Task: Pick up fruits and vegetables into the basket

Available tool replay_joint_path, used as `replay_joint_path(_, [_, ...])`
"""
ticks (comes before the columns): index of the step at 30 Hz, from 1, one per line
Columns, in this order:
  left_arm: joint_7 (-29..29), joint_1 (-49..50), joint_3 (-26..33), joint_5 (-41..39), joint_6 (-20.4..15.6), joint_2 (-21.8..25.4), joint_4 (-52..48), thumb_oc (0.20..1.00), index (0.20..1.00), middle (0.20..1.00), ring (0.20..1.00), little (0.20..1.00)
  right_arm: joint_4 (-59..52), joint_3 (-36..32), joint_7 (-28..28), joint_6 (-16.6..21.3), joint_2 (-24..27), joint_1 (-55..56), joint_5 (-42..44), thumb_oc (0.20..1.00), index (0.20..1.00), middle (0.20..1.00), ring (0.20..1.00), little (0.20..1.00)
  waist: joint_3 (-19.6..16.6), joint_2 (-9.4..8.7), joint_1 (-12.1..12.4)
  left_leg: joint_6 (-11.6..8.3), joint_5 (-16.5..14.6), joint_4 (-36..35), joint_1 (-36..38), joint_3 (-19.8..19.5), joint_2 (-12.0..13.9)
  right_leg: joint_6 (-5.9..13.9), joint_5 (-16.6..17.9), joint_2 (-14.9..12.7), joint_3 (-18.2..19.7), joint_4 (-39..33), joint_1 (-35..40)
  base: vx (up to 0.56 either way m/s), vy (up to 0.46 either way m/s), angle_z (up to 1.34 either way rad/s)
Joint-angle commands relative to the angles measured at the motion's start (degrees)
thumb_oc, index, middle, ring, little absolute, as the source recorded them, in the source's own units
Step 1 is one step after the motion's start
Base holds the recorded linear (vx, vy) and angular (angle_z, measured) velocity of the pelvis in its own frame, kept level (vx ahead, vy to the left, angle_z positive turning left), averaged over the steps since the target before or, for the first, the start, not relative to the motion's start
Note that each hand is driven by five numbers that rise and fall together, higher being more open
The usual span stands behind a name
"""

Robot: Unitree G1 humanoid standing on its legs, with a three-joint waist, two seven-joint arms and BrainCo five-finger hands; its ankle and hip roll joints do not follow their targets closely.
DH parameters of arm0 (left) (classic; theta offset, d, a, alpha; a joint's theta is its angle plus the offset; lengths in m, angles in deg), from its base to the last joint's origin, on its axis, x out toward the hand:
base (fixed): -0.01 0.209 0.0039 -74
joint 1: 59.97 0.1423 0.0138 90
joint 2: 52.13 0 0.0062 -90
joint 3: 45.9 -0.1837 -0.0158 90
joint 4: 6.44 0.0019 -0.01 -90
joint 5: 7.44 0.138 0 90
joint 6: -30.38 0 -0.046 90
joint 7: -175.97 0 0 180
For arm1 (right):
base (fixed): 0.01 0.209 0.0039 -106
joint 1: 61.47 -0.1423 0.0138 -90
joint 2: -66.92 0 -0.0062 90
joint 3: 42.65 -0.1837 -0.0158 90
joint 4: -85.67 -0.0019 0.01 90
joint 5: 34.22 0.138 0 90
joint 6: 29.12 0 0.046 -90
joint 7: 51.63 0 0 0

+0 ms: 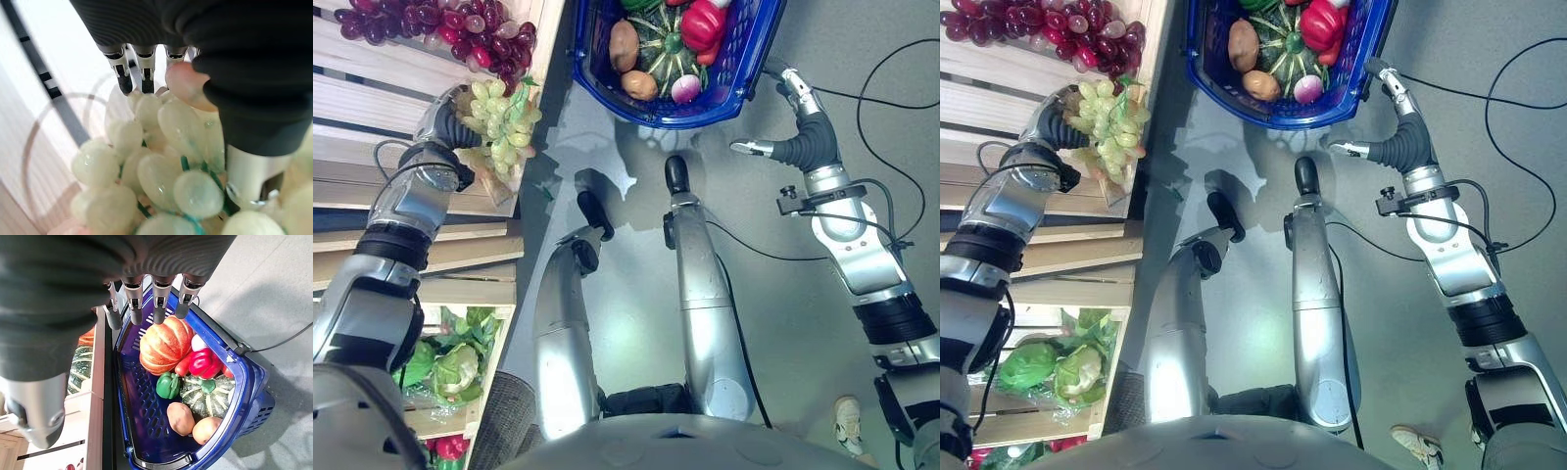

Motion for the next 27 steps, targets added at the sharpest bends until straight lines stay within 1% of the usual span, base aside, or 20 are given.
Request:
replay_joint_path(1, [2.81,5.20,-6.80,7.97,3.19,-6.50,1.06,1.000,1.000,1.000,1.000,1.000,-6.29,-2.07,-0.63,2.77,1.81,3.85,2.43,1.000,1.000,1.000,1.000,1.000,-2.84,0.23,-1.37,0.89,-3.45,-3.40,2.93,1.08,-2.36,0.88,-2.95,2.88,-5.18,-1.13,2.86,-0.02,-0.047,0.00])
replay_joint_path(3, [0.19,5.99,-7.70,12.58,7.15,-6.37,1.21,1.000,1.000,1.000,1.000,1.000,-6.37,-1.77,-1.31,2.79,1.92,4.09,3.33,1.000,1.000,1.000,1.000,1.000,-2.84,-0.08,-1.18,0.89,-3.35,-3.56,3.06,0.85,-2.36,0.85,-2.84,2.97,-5.36,-1.60,3.40,-0.02,-0.053,-0.01])
replay_joint_path(5, [-1.95,6.16,-8.31,15.38,9.45,-6.94,1.51,1.000,1.000,1.000,1.000,1.000,-6.32,-1.20,-1.94,3.11,1.51,4.19,3.24,1.000,1.000,1.000,1.000,1.000,-2.84,-0.42,-1.09,0.95,-3.46,-3.50,3.02,0.67,-2.28,0.85,-2.86,3.01,-5.48,-1.70,3.56,-0.02,-0.062,-0.03])
replay_joint_path(6, [-4.42,6.50,-8.68,15.80,10.83,-7.69,2.02,0.843,0.843,0.843,0.843,0.843,-6.12,-0.39,-2.72,3.42,1.08,4.06,3.00,1.000,1.000,1.000,1.000,1.000,-2.84,-0.78,-0.93,1.00,-3.48,-3.48,2.93,0.50,-2.22,0.86,-2.79,3.10,-5.67,-1.76,3.63,-0.02,-0.062,-0.01])
replay_joint_path(7, [-4.90,6.55,-8.74,15.62,11.06,-7.89,2.08,0.799,0.799,0.799,0.799,0.799,-6.11,-0.23,-2.90,3.38,1.02,4.03,2.94,1.000,1.000,1.000,1.000,1.000,-2.84,-0.86,-0.91,1.01,-3.48,-3.51,2.95,0.46,-2.21,0.86,-2.79,3.13,-5.70,-1.78,3.68,-0.02,-0.065,0.01])
replay_joint_path(8, [-6.22,6.74,-8.89,15.09,11.59,-8.63,2.22,0.620,0.620,0.620,0.620,0.620,-6.05,0.31,-3.48,3.30,0.72,3.86,2.68,1.000,1.000,1.000,1.000,1.000,-2.84,-1.08,-0.82,1.04,-3.49,-3.41,2.83,0.38,-2.13,0.86,-2.74,3.16,-5.78,-1.75,3.64,-0.01,-0.052,0.02])
replay_joint_path(9, [-7.18,6.98,-8.78,14.97,12.04,-9.46,2.32,0.564,0.564,0.564,0.564,0.564,-5.97,0.64,-3.83,3.28,0.32,3.79,2.46,1.000,1.000,1.000,1.000,1.000,-2.84,-1.28,-0.69,1.06,-3.50,-3.34,2.71,0.28,-2.09,0.87,-2.72,3.17,-5.85,-1.75,3.65,-0.02,-0.073,0.03])
replay_joint_path(10, [-8.24,7.14,-8.86,14.72,11.98,-10.48,2.52,0.470,0.470,0.470,0.470,0.470,-5.89,1.08,-4.29,3.18,-0.09,3.62,2.39,1.000,1.000,1.000,1.000,1.000,-2.84,-1.48,-0.60,1.10,-3.54,-3.26,2.66,0.08,-2.06,0.91,-2.69,3.20,-5.95,-1.80,3.78,-0.02,-0.077,0.04])
replay_joint_path(11, [-9.21,7.36,-8.80,14.57,11.92,-11.40,2.51,0.231,0.231,0.231,0.231,0.231,-5.93,1.37,-4.58,3.31,-0.53,3.61,2.22,1.000,1.000,1.000,1.000,1.000,-2.84,-1.69,-0.49,1.17,-3.54,-3.38,2.63,-0.03,-2.08,0.93,-2.63,3.24,-6.12,-1.96,3.86,-0.02,-0.083,0.04])
replay_joint_path(12, [-10.60,7.48,-8.89,13.72,11.60,-12.14,2.25,0.200,0.200,0.200,0.200,0.200,-6.06,1.74,-4.95,3.31,-0.78,3.47,2.39,1.000,1.000,1.000,1.000,1.000,-2.84,-1.94,-0.40,1.23,-3.52,-3.44,2.55,-0.14,-2.05,0.96,-2.54,3.27,-6.26,-1.99,3.83,-0.02,-0.072,0.04])
replay_joint_path(15, [-11.60,7.93,-8.40,12.92,10.90,-13.20,1.98,0.200,0.200,0.200,0.200,0.200,-6.21,2.12,-5.58,3.01,-1.43,3.26,2.30,1.000,1.000,1.000,1.000,1.000,-2.84,-2.26,-0.08,1.33,-3.55,-3.50,2.43,-0.34,-2.11,0.96,-2.48,3.35,-6.52,-2.17,3.95,-0.02,-0.050,0.02])
replay_joint_path(17, [-11.94,8.67,-7.37,8.86,8.85,-14.71,1.81,0.200,0.200,0.200,0.200,0.200,-6.29,2.55,-6.13,2.53,-2.46,2.91,1.96,1.000,1.000,1.000,1.000,1.000,-2.84,-2.64,0.29,1.45,-3.45,-3.74,2.35,-0.57,-2.10,1.03,-2.42,3.46,-6.89,-2.29,4.13,-0.03,-0.066,0.00])
replay_joint_path(18, [-11.80,9.00,-6.69,5.21,6.70,-15.33,1.94,0.200,0.200,0.200,0.200,0.200,-6.33,2.77,-6.41,2.44,-2.85,2.88,1.74,1.000,1.000,1.000,1.000,1.000,-2.84,-2.82,0.41,1.52,-3.42,-3.72,2.28,-0.64,-2.05,1.04,-2.36,3.47,-7.01,-2.31,4.18,-0.02,-0.060,0.03])
replay_joint_path(19, [-11.39,9.28,-5.85,1.22,3.80,-15.89,2.00,0.200,0.200,0.200,0.200,0.200,-6.42,2.78,-6.49,2.35,-3.30,2.98,1.40,1.000,1.000,1.000,1.000,1.000,-2.84,-2.93,0.51,1.59,-3.43,-3.75,2.26,-0.78,-2.12,1.07,-2.35,3.52,-7.10,-2.36,4.26,-0.02,-0.048,0.04])
replay_joint_path(21, [-11.26,10.17,-4.58,-2.89,1.54,-16.94,2.25,0.200,0.200,0.200,0.200,0.200,-6.39,2.73,-6.57,2.35,-3.87,3.19,0.87,1.000,1.000,1.000,1.000,1.000,-2.84,-2.96,0.67,1.61,-3.43,-3.76,2.20,-0.88,-2.14,1.11,-2.35,3.54,-7.22,-2.27,4.20,-0.01,-0.028,0.06])
replay_joint_path(22, [-11.07,11.18,-3.04,-7.73,-1.11,-17.76,2.12,0.200,0.200,0.200,0.200,0.200,-6.61,2.46,-6.49,1.96,-4.52,3.39,0.24,1.000,1.000,1.000,1.000,1.000,-2.84,-2.90,0.79,1.72,-3.41,-3.85,2.25,-0.91,-2.20,1.13,-2.39,3.54,-7.34,-2.12,4.17,-0.02,-0.020,0.08])
replay_joint_path(23, [-11.08,11.69,-2.01,-10.12,-1.84,-18.08,1.94,0.200,0.200,0.200,0.200,0.200,-6.61,2.24,-6.34,1.88,-4.77,3.56,0.12,1.000,1.000,1.000,1.000,1.000,-2.84,-2.87,0.89,1.78,-3.40,-3.88,2.34,-0.94,-2.25,1.09,-2.42,3.51,-7.45,-2.06,4.23,-0.02,-0.024,0.06])
replay_joint_path(24, [-10.80,12.33,-0.69,-12.67,-3.73,-18.49,1.95,0.200,0.200,0.200,0.200,0.200,-6.58,2.10,-6.31,1.72,-5.23,3.73,-0.36,1.000,1.000,1.000,1.000,1.000,-2.84,-2.82,1.01,1.80,-3.37,-3.92,2.41,-1.02,-2.28,1.12,-2.46,3.49,-7.47,-1.96,4.29,0.00,0.000,0.00])
replay_joint_path(25, [-10.28,12.64,0.05,-14.95,-5.51,-18.45,1.80,0.200,0.200,0.200,0.200,0.200,-6.62,2.00,-6.21,1.63,-5.40,3.86,-0.59,1.000,1.000,1.000,1.000,1.000,-2.84,-2.77,1.04,1.78,-3.34,-4.01,2.57,-1.04,-2.35,1.14,-2.49,3.52,-7.49,-2.03,4.46,0.00,0.000,0.00])
replay_joint_path(27, [-10.06,13.51,1.77,-18.80,-7.77,-18.38,1.29,0.200,0.200,0.200,0.200,0.200,-6.84,1.43,-5.88,1.49,-5.41,4.42,-0.80,1.000,1.000,1.000,1.000,1.000,-2.84,-2.67,1.19,1.80,-3.37,-4.05,2.87,-1.04,-2.41,1.12,-2.54,3.41,-7.58,-2.09,4.76,0.00,0.000,0.00])
